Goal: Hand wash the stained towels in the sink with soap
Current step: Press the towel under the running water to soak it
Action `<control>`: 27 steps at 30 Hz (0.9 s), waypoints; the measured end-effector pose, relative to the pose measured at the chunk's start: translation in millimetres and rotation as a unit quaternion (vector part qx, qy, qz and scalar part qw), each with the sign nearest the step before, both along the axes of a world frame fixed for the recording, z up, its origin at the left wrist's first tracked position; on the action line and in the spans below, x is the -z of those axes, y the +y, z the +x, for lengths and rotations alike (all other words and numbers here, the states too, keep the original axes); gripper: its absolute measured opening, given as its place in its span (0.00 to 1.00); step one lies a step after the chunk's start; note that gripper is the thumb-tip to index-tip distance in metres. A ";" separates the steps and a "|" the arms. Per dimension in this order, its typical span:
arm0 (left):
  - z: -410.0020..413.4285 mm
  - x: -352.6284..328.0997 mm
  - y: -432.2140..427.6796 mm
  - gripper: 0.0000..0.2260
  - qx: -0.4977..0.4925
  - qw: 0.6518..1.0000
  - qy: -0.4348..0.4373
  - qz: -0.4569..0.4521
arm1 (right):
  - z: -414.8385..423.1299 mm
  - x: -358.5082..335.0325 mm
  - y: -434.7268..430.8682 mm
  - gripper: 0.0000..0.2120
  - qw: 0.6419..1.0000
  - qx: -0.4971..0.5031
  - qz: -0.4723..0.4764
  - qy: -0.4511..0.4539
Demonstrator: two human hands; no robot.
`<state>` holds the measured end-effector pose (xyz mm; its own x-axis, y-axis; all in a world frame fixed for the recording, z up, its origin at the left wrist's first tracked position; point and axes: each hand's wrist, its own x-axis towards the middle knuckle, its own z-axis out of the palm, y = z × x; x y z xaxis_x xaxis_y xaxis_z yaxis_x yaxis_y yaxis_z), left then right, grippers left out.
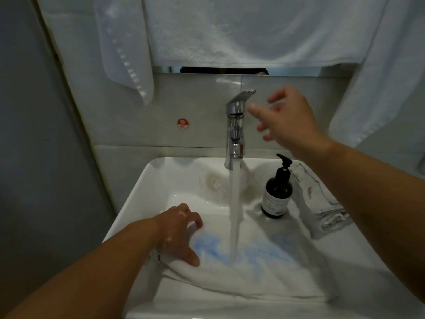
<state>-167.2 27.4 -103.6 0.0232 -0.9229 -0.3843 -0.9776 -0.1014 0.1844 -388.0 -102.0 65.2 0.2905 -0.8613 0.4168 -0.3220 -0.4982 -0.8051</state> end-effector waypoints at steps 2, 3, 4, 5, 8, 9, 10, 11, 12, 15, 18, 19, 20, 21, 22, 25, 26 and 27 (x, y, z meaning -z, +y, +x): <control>-1.1 0.4 0.2 0.42 0.001 1.000 0.000 0.001 | -17.9 27.1 14.9 0.14 0.994 -0.051 -0.014 0.099; -1.6 0.3 0.2 0.42 0.002 1.000 -0.004 0.000 | -27.1 43.8 22.2 0.12 0.979 -0.094 -0.007 0.182; -1.8 0.6 0.1 0.42 0.003 1.000 -0.007 -0.001 | -36.2 61.8 28.9 0.12 0.951 -0.134 0.011 0.278; -1.8 0.4 -0.1 0.42 0.003 1.000 -0.009 -0.003 | -44.3 80.2 35.0 0.16 0.910 -0.167 0.030 0.377; 0.5 1.2 -1.0 0.43 0.002 1.000 -0.007 0.000 | -63.2 128.5 41.5 0.34 0.803 -0.198 0.064 0.558; 0.5 1.3 -0.5 0.44 0.001 1.000 -0.009 0.002 | -68.1 136.8 40.7 0.39 0.797 -0.191 0.070 0.569; 0.3 1.3 0.5 0.44 0.000 1.000 -0.012 0.003 | -71.7 140.3 40.3 0.44 0.800 -0.186 0.079 0.564; 0.3 1.0 2.1 0.44 -0.002 1.000 -0.015 0.002 | -73.9 141.3 39.3 0.47 0.807 -0.185 0.091 0.553; 0.2 0.1 3.9 0.45 -0.004 1.000 -0.018 0.001 | -74.7 140.4 39.4 0.50 0.814 -0.186 0.102 0.541; -0.5 -3.8 8.2 0.46 -0.011 1.000 -0.026 0.004 | -74.0 138.1 45.2 0.52 0.817 -0.185 0.115 0.533; -2.7 -6.5 9.6 0.47 -0.013 0.999 -0.039 0.016 | -73.3 137.6 48.7 0.49 0.810 -0.182 0.110 0.546; -3.0 -7.0 9.8 0.47 -0.014 0.999 -0.039 0.020 | -73.9 137.1 48.9 0.49 0.813 -0.175 0.114 0.543; -3.4 -7.5 10.0 0.47 -0.015 0.999 -0.035 0.022 | -75.5 136.2 49.0 0.49 0.816 -0.168 0.118 0.541; -2.4 -8.0 10.8 0.47 -0.017 0.999 -0.028 0.023 | -75.9 135.3 48.4 0.49 0.816 -0.164 0.118 0.542; -2.6 -8.2 11.3 0.48 -0.017 0.999 -0.021 0.024 | -77.2 134.9 47.7 0.48 0.813 -0.163 0.118 0.546; -3.3 -8.0 12.3 0.48 -0.014 0.999 -0.014 0.026 | -78.7 135.3 48.3 0.46 0.802 -0.167 0.119 0.562; -3.6 -8.0 12.3 0.48 -0.014 0.999 -0.014 0.025 | -78.5 135.9 48.4 0.46 0.799 -0.168 0.118 0.565; -3.9 -8.1 12.2 0.48 -0.014 0.999 -0.015 0.025 | -78.5 137.1 47.9 0.46 0.798 -0.169 0.115 0.567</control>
